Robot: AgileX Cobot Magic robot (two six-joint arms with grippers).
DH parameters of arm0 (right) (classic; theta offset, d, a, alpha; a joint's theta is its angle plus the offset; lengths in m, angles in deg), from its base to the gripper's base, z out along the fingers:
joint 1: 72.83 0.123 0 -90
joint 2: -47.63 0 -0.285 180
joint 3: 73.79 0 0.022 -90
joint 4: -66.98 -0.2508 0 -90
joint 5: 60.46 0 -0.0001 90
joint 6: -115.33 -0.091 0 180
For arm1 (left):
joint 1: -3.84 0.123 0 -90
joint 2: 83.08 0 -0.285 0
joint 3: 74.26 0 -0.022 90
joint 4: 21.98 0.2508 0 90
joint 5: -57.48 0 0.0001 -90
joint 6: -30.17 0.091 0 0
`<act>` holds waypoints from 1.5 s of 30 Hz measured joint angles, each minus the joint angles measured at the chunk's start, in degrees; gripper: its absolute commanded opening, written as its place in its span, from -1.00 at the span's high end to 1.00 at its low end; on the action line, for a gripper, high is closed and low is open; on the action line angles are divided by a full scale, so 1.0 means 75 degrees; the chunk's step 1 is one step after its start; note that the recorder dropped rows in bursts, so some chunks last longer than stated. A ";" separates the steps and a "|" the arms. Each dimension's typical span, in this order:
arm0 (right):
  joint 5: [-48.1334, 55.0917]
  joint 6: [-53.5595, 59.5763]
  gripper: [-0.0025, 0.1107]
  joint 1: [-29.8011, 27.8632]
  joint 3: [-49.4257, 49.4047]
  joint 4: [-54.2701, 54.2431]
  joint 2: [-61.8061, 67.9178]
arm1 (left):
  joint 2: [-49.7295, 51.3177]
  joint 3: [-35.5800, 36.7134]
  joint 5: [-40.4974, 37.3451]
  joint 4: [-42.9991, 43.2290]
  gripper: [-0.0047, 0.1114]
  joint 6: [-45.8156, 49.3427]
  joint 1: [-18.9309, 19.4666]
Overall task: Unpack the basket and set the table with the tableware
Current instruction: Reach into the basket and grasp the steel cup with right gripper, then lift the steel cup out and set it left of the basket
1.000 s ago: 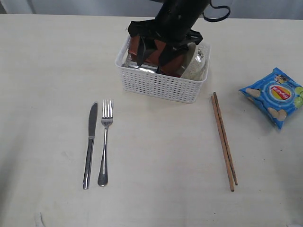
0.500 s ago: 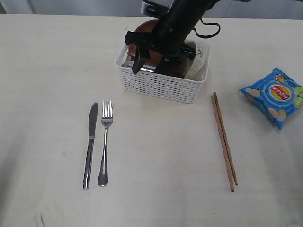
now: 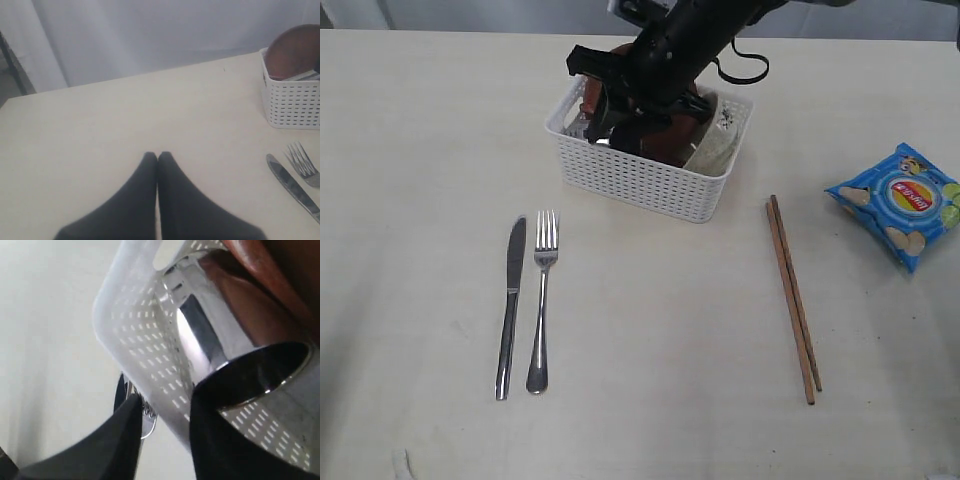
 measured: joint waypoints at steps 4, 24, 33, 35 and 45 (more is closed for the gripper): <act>-0.0180 0.0014 0.44 0.0000 0.0000 -0.0048 -0.0047 | 0.0000 0.0000 0.0000 0.0000 0.92 0.0000 0.0000; -0.1258 -0.0959 0.47 0.0338 0.0000 0.0456 0.0215 | 0.0000 0.0000 0.0000 0.0000 0.92 0.0000 0.0000; -0.1333 -0.1008 0.96 0.0383 0.0027 0.1055 0.0205 | 0.0000 0.0000 0.0000 0.0000 0.92 0.0000 0.0000; -0.1305 -0.1008 0.96 0.0383 0.0027 0.1366 0.0170 | 0.0000 0.0000 0.0000 0.0000 0.92 0.0000 0.0000; -0.0423 -0.1419 0.96 0.0391 0.0027 0.3392 -0.0082 | 0.0000 0.0000 0.0000 0.0000 0.92 0.0000 0.0000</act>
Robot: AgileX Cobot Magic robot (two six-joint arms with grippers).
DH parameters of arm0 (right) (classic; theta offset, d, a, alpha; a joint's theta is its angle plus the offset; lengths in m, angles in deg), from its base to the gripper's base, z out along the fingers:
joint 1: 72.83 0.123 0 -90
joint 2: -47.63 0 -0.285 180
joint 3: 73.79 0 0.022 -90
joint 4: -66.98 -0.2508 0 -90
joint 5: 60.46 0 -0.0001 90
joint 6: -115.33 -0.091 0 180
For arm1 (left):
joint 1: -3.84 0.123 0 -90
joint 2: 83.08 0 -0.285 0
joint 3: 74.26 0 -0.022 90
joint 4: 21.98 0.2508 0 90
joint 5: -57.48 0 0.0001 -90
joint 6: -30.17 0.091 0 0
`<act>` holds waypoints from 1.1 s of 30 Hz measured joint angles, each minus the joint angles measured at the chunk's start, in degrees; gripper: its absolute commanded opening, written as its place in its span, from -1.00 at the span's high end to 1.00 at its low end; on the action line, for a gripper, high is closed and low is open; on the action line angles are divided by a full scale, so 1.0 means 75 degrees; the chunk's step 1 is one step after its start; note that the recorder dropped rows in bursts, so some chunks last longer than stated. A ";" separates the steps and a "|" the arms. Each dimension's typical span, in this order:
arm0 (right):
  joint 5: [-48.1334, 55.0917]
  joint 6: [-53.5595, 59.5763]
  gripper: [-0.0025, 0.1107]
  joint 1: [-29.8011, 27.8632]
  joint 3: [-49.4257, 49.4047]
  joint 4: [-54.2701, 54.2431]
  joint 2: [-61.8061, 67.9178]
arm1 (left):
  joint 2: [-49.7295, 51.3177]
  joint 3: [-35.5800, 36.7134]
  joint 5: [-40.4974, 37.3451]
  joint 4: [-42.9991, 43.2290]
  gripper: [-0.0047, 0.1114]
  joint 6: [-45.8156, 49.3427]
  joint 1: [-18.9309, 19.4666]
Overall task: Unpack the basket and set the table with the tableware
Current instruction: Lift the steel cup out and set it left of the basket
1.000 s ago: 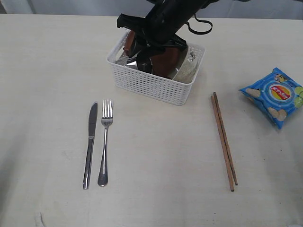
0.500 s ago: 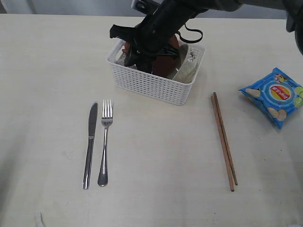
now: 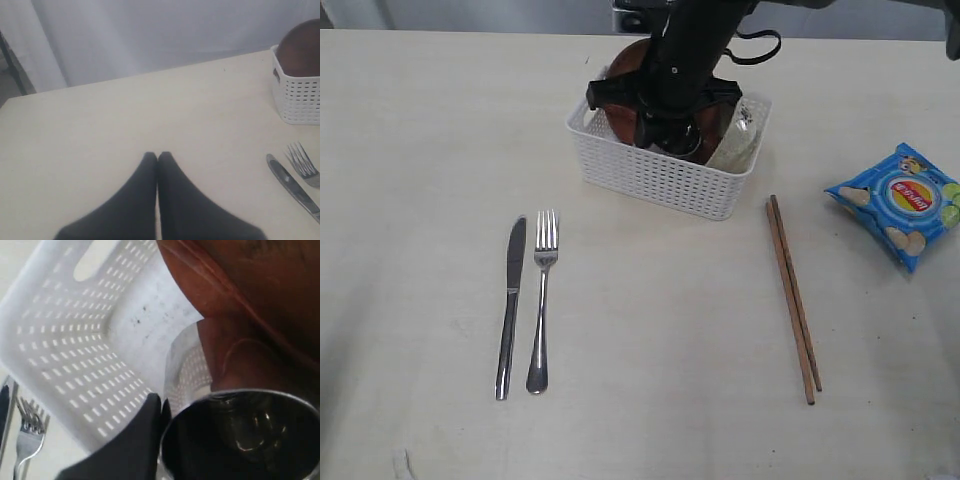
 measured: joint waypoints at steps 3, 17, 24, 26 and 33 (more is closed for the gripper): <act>0.0200 0.0000 0.96 -0.0060 0.0000 0.0118 -0.0050 | 0.0000 0.0000 0.0000 0.0000 0.92 0.0000 0.0000; 0.1114 0.0063 0.96 -0.0111 0.0559 0.0623 -0.0532 | 0.0000 0.0000 0.0000 0.0000 0.92 0.0000 0.0000; 0.1527 0.0485 0.96 -0.0127 0.1520 -0.0419 -0.0532 | 0.0000 0.0000 0.0000 0.0000 0.92 0.0000 0.0000; 0.1527 0.0765 0.96 -0.0057 0.1794 -0.0867 -0.0532 | 0.0000 0.0000 0.0000 0.0000 0.92 0.0000 0.0000; 0.1542 0.1003 0.96 0.0945 0.2839 -0.0545 -0.0375 | 0.0000 0.0000 0.0000 0.0000 0.92 0.0000 0.0000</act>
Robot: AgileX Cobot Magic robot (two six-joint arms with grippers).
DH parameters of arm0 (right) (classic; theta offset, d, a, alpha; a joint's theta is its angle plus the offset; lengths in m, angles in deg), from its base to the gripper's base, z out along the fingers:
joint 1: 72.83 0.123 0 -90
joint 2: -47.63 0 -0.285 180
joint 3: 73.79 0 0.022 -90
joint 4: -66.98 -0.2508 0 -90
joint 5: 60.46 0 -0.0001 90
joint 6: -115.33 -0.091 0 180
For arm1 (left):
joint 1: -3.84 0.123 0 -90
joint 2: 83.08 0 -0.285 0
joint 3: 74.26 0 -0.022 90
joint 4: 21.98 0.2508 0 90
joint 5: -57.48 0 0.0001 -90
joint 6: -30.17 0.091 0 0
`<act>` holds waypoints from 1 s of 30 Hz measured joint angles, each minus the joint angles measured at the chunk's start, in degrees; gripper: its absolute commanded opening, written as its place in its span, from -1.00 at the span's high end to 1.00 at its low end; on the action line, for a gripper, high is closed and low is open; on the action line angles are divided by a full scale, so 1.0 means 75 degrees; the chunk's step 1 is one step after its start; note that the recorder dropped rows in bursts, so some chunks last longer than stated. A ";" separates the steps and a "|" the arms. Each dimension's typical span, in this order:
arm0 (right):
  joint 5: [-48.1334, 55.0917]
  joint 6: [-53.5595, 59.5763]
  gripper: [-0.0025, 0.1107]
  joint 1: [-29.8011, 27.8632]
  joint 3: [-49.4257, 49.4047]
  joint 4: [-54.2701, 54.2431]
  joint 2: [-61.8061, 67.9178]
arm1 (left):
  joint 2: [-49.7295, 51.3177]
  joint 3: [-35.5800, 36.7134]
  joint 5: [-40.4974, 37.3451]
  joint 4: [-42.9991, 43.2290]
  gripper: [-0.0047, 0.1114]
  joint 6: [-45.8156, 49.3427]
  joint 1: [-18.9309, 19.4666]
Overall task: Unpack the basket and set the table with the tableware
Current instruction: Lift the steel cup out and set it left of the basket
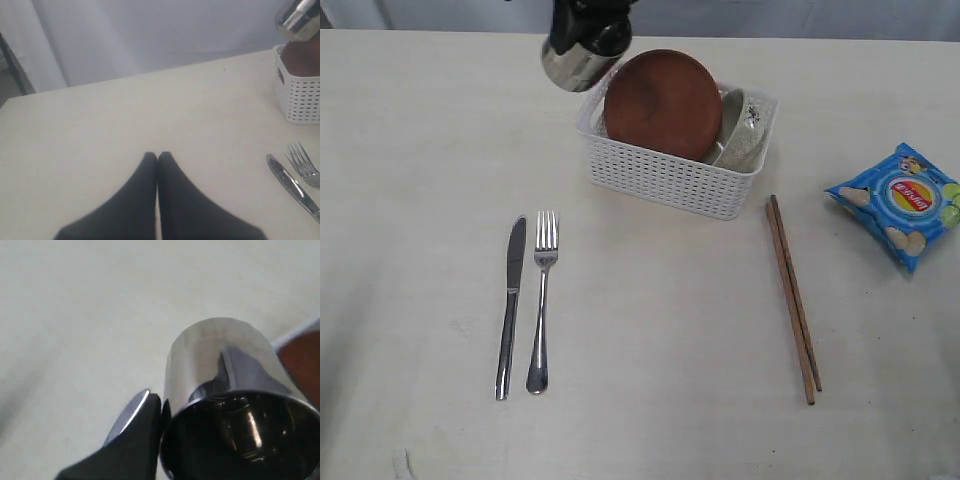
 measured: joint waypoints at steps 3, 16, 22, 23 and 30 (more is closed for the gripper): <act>0.0071 0.0000 0.96 0.0449 0.0595 0.0141 0.0370 | 0.0000 0.0000 0.0000 0.0000 0.92 0.0000 0.0000; 0.0325 0.0000 0.96 0.1450 0.1632 0.1983 0.2133 | 0.0000 0.0000 0.0000 0.0000 0.92 0.0000 0.0000; 0.0325 0.0014 0.96 0.1464 0.1635 0.2016 0.2353 | 0.0000 0.0000 0.0000 0.0000 0.92 0.0000 0.0000; 0.0325 0.0012 0.96 0.1464 0.1635 0.2016 0.2352 | 0.0000 0.0000 0.0000 0.0000 0.92 0.0000 0.0000; 0.0325 0.0032 0.96 0.1479 0.1649 0.2016 0.2424 | 0.0000 0.0000 0.0000 0.0000 0.92 0.0000 0.0000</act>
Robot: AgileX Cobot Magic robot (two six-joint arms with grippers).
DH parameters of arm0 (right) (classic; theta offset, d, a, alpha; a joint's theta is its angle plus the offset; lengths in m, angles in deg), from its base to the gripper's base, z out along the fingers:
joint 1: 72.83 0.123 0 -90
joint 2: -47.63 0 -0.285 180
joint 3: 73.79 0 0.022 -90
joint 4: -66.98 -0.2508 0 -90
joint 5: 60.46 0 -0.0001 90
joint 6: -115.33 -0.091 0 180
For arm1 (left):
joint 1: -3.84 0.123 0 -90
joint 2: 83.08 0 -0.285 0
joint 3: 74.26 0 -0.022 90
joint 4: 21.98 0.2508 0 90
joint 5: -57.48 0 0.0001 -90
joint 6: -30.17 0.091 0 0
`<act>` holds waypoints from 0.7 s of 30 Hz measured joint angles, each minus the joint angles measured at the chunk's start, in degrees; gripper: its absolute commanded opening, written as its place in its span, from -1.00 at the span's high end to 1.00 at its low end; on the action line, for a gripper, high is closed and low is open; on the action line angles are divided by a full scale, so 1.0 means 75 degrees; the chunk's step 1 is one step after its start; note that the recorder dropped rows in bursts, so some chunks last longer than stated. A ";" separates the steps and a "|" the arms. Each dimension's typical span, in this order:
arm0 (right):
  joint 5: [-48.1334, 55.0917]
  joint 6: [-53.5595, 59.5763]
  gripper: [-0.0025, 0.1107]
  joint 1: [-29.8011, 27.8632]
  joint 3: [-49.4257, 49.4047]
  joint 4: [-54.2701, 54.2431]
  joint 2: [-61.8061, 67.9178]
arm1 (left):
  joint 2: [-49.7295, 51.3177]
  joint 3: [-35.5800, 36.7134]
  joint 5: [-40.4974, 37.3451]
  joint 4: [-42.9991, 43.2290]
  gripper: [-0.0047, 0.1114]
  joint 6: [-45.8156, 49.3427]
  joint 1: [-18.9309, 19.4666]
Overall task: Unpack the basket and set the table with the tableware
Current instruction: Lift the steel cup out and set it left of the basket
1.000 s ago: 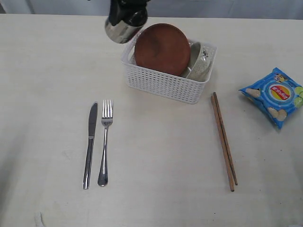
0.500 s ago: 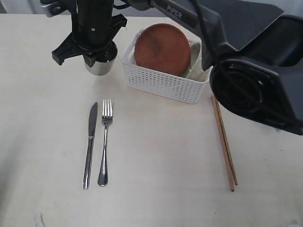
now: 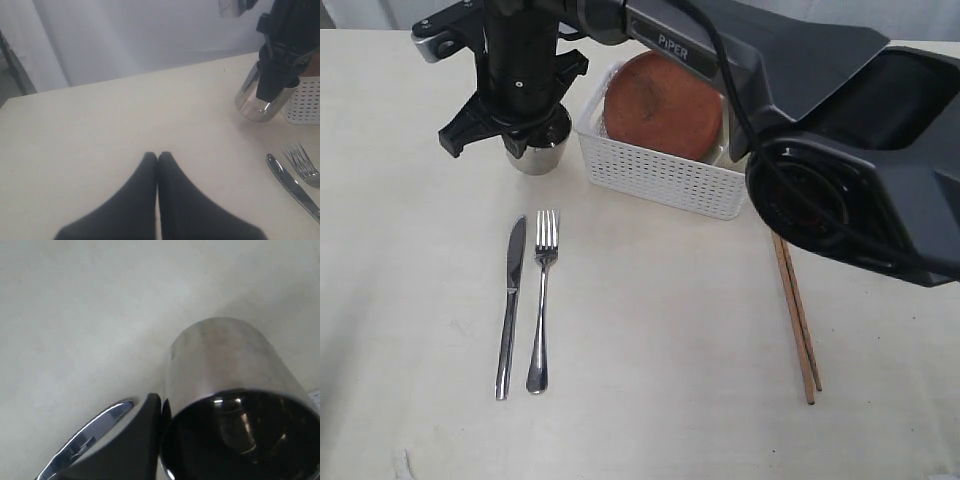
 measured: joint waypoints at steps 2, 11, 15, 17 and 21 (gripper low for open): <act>0.0000 0.0000 0.96 0.0000 0.0000 0.0000 0.0066 | 0.0000 0.0000 0.0000 0.0000 0.92 0.0000 0.0000; 0.0000 0.0000 0.96 0.0000 0.0000 0.0000 0.0190 | 0.0000 0.0000 0.0000 0.0000 0.92 0.0000 0.0000; 0.0000 0.0004 0.81 0.0000 0.0000 -0.0026 0.0219 | 0.0000 0.0000 0.0000 0.0000 0.92 0.0000 0.0000; 0.0000 0.0034 0.55 0.0000 0.0000 -0.0079 0.0277 | 0.0000 0.0000 0.0000 0.0000 0.92 0.0000 0.0000; 0.0000 0.0062 0.22 0.0000 0.0000 -0.0097 0.0305 | 0.0000 0.0000 0.0000 0.0000 0.92 0.0000 0.0000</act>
